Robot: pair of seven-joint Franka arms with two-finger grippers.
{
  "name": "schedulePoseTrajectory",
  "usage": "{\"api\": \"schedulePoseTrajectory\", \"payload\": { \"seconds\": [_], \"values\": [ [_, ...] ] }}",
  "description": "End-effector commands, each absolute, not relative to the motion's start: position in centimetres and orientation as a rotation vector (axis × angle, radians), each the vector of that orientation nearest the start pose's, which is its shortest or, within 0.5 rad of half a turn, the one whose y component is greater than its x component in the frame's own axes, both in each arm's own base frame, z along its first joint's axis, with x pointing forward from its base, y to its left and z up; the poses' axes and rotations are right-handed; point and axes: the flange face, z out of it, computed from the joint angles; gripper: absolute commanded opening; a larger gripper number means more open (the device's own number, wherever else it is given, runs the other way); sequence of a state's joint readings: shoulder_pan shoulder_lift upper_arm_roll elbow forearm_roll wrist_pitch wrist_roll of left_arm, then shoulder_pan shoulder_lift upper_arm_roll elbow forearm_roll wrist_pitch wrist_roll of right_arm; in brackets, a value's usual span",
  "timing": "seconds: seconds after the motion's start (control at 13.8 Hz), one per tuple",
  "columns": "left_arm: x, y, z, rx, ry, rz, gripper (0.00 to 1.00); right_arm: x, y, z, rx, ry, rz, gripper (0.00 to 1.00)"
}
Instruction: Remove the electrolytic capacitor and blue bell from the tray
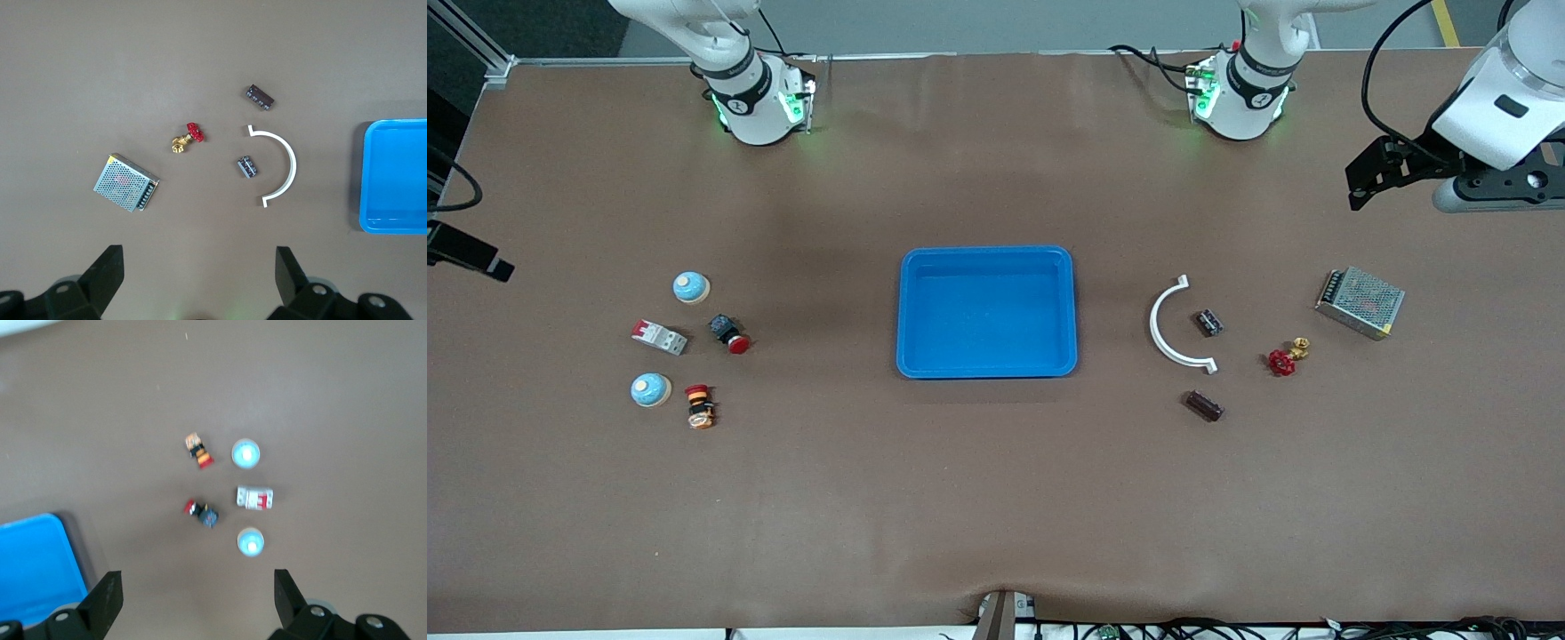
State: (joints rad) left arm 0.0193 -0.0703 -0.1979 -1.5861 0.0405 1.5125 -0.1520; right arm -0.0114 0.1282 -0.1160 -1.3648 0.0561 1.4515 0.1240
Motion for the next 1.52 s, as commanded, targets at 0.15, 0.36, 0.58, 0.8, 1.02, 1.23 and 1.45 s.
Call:
{"api": "schedulePoseTrajectory", "payload": {
  "seconds": [0.15,0.36,0.58,0.8,1.02,1.23,1.45],
  "values": [
    [51.3,-9.2,65.5,-3.094,0.044,-0.028,1.0,56.3,-5.6,65.3,-3.109,0.266,0.136,1.0],
    [51.8,-8.8,65.3,-3.094,0.044,-0.023,1.0,55.5,-4.8,66.1,-3.114,0.244,0.143,1.0],
    [51.3,-8.4,65.4,-3.09,0.033,-0.004,1.0,55.4,-4.8,65.9,-3.113,0.244,0.16,1.0],
    [51.3,-8.1,65.6,-3.099,0.027,-0.009,1.0,55.3,-4.7,65.0,-3.112,0.242,0.179,1.0],
    [50.9,-8.0,65.8,-3.102,0.022,-0.011,1.0,54.6,-4.0,63.8,-3.113,0.227,0.125,1.0],
    [51.0,-7.4,65.8,-3.103,0.001,-0.013,1.0,54.5,-3.3,63.6,-3.116,0.218,0.115,1.0],
    [51.2,-7.3,66.0,-3.103,0.072,-0.018,1.0,54.6,-3.3,63.5,-3.116,0.218,0.113,1.0]
  ]
}}
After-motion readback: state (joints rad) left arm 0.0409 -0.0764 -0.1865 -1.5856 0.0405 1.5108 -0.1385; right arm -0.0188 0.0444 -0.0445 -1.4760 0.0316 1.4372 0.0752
